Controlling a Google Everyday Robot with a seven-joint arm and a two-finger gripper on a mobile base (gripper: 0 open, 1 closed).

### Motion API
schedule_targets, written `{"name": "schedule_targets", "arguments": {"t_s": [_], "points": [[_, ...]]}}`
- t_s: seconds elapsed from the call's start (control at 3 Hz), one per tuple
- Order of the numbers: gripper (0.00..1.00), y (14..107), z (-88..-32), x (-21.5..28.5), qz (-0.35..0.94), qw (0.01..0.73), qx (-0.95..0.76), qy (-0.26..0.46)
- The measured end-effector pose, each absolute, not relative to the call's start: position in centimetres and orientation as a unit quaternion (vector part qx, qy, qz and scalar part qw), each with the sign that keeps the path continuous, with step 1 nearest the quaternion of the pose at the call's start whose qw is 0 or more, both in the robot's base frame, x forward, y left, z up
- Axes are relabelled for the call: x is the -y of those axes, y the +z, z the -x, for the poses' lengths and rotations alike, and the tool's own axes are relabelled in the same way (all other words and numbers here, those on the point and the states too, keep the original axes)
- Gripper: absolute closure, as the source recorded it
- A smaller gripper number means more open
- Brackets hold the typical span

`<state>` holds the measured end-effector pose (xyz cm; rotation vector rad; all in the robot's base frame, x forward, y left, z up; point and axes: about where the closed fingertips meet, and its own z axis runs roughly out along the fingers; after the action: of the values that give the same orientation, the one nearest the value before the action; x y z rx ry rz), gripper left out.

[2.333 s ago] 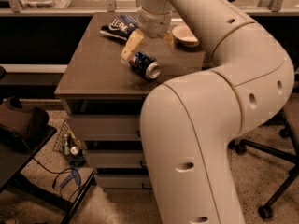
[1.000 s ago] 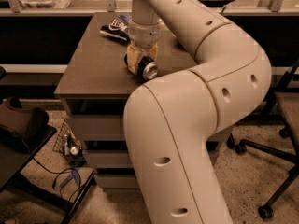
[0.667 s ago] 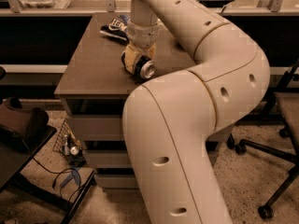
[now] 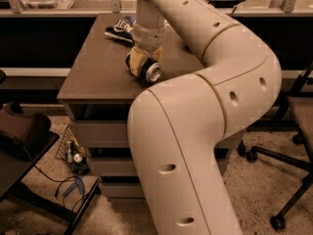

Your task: Place pepsi can upright

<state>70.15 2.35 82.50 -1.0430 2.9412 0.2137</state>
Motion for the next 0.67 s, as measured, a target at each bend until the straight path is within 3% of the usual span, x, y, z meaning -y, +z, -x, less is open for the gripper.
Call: {"name": "schedule_targets", "arguments": {"t_s": [0.67], "points": [[1.0, 87.3, -69.8, -1.1, 0.317, 0.096, -0.937, 0.11]]}}
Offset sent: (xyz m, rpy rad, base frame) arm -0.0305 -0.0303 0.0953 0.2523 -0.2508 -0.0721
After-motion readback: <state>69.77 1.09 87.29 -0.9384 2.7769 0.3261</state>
